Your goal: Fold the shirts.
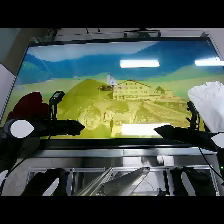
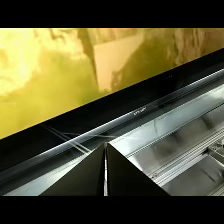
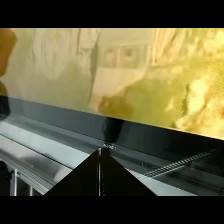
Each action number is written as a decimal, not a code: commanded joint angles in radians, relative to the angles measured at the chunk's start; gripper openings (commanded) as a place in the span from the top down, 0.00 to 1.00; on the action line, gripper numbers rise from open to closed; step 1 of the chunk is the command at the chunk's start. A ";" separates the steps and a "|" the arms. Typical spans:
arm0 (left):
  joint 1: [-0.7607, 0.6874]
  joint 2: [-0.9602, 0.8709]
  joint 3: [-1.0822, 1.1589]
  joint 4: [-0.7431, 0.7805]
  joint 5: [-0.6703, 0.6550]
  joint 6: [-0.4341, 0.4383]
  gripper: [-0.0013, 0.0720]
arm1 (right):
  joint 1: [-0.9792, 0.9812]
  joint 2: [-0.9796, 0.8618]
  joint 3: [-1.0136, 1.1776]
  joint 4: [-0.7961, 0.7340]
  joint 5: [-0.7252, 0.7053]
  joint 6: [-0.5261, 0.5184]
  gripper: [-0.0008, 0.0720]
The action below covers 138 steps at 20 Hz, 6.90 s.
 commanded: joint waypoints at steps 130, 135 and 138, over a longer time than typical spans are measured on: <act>0.175 -0.888 0.790 -0.051 -0.293 0.187 0.52 | 0.731 -0.723 0.293 0.048 -0.775 -0.627 0.12; 0.174 -0.787 0.595 -0.018 -0.213 0.190 0.52 | 0.731 -0.895 0.480 -0.299 -0.643 -0.424 0.12; 0.174 -0.762 0.522 -0.018 -0.180 0.191 0.52 | 0.731 -0.904 0.512 -0.556 -0.596 -0.237 0.12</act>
